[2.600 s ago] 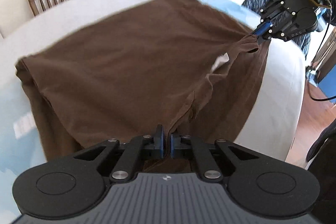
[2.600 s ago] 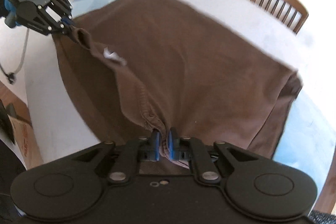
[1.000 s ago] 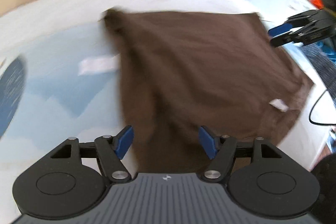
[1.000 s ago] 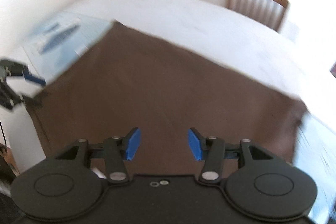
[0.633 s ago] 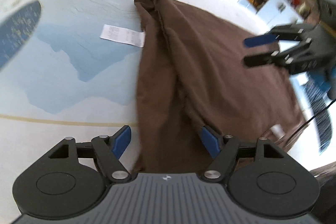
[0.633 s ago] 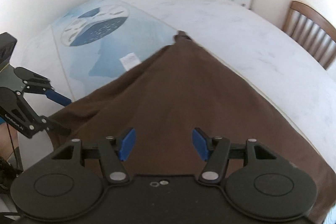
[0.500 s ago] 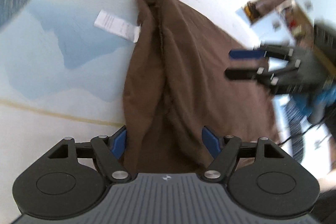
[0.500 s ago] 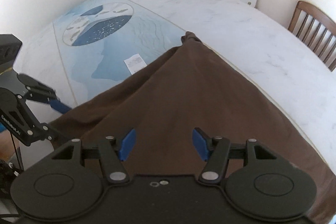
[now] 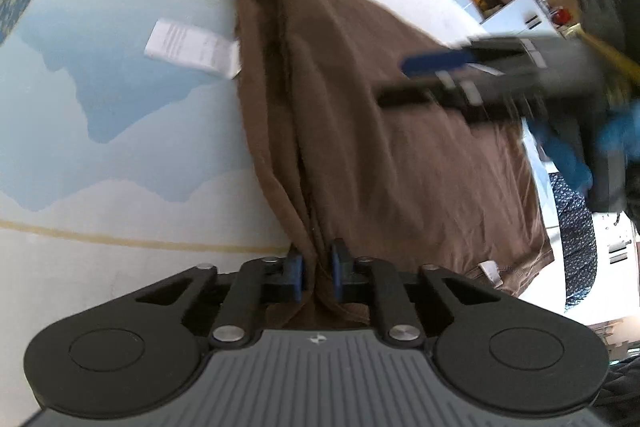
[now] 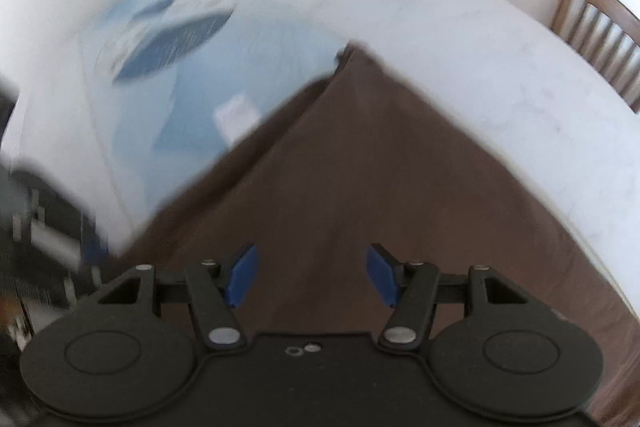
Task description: Fold clothes
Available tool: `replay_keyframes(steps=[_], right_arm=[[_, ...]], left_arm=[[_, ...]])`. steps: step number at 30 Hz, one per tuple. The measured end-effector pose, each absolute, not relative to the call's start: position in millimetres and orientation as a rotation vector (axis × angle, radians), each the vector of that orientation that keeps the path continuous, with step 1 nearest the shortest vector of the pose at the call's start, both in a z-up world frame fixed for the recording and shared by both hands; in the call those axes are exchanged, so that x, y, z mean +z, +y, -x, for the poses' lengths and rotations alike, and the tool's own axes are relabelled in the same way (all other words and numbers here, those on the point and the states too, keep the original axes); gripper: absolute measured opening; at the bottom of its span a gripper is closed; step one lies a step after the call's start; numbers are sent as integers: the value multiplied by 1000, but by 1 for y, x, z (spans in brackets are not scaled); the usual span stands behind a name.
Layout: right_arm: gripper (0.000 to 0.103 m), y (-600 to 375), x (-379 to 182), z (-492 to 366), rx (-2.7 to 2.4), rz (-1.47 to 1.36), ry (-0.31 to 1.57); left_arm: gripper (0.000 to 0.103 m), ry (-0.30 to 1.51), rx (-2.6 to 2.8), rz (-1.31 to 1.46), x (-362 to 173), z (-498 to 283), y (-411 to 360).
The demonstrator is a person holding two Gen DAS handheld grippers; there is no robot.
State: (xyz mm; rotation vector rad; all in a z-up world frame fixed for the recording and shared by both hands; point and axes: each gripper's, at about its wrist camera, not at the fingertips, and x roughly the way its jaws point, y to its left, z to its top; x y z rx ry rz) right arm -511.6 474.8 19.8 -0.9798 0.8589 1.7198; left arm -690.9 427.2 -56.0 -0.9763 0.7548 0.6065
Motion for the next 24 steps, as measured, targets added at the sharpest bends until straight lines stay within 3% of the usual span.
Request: replay_keyframes(steps=[7, 18, 24], right_arm=[[103, 537, 35, 540, 1617, 890, 942], [103, 571, -9, 566, 1360, 1061, 951], [103, 552, 1, 536, 1372, 955, 990]], left_arm=[[10, 706, 552, 728, -22, 655, 395], [10, 681, 508, 701, -24, 624, 390], [10, 651, 457, 679, -16, 614, 384]])
